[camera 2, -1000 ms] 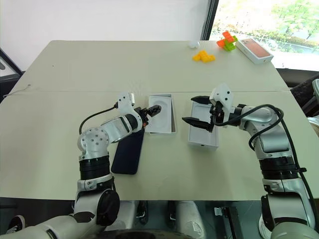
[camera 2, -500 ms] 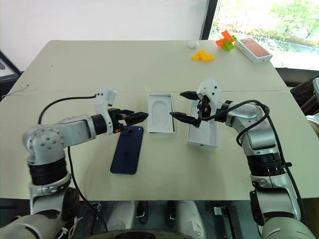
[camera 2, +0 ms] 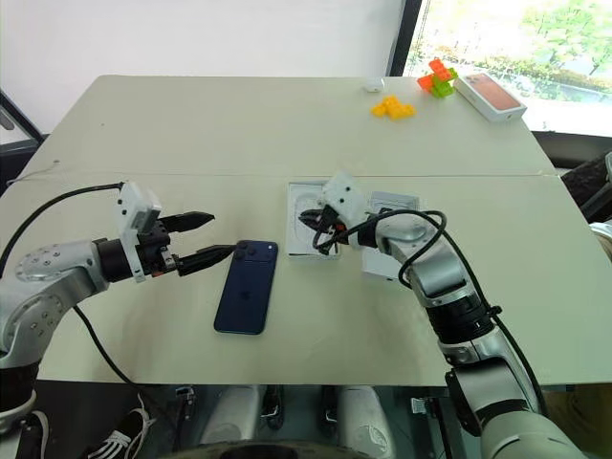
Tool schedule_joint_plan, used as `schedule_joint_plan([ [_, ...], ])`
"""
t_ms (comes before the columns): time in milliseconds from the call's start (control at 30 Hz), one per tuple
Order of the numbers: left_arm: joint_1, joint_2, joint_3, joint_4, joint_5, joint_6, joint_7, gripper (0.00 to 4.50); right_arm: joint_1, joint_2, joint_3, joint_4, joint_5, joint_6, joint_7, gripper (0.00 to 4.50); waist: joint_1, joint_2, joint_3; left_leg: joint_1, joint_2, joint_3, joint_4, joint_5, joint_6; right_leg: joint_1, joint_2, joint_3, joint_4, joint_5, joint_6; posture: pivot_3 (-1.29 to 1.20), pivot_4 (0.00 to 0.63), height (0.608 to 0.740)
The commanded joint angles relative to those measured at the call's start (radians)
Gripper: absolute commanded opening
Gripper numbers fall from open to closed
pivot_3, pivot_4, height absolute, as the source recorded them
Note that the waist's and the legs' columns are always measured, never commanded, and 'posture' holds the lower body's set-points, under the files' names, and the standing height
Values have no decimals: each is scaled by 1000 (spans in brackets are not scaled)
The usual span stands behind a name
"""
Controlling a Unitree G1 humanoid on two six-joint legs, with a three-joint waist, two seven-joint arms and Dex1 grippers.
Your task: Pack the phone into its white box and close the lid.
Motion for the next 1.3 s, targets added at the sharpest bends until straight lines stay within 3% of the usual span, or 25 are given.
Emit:
schedule_joint_plan([
  [33, 10, -3, 34, -12, 6, -44, -6, 4441, -11, -40, 60, -45, -82, -44, 15, 89, 0, 0, 0, 0, 0, 0, 0, 0, 0, 0, 0, 0, 0, 0, 0, 0, 150, 737],
  [367, -21, -20, 28, 9, 4, -48, 35, 4441, -93, -83, 206, 114, -349, -262, 10, 89, -1, 0, 0, 0, 0, 0, 0, 0, 0, 0, 1, 0, 0, -2, 4, 0, 150, 737],
  [667, -32, -23, 24, 27, 29, -62, 55, 4441, -111, -98, 207, 188, -454, -386, 27, 89, 0, 0, 0, 0, 0, 0, 0, 0, 0, 0, 1, 0, 0, -2, 5, 0, 150, 737],
  [1000, -23, -12, 56, 25, -37, -9, 29, 4441, -110, 13, 51, 55, -224, -200, 103, 89, -5, 0, 0, 0, 1, 0, -1, 0, 0, 0, 1, 0, 0, -2, 4, 0, 150, 737],
  [1300, -23, -14, 74, 12, -71, 14, 27, 4441, -31, -101, 43, -108, -108, -130, 279, 89, 1, 0, 0, 0, 0, 0, 0, 0, 0, 0, 1, 0, -1, -2, 4, 0, 150, 737],
])
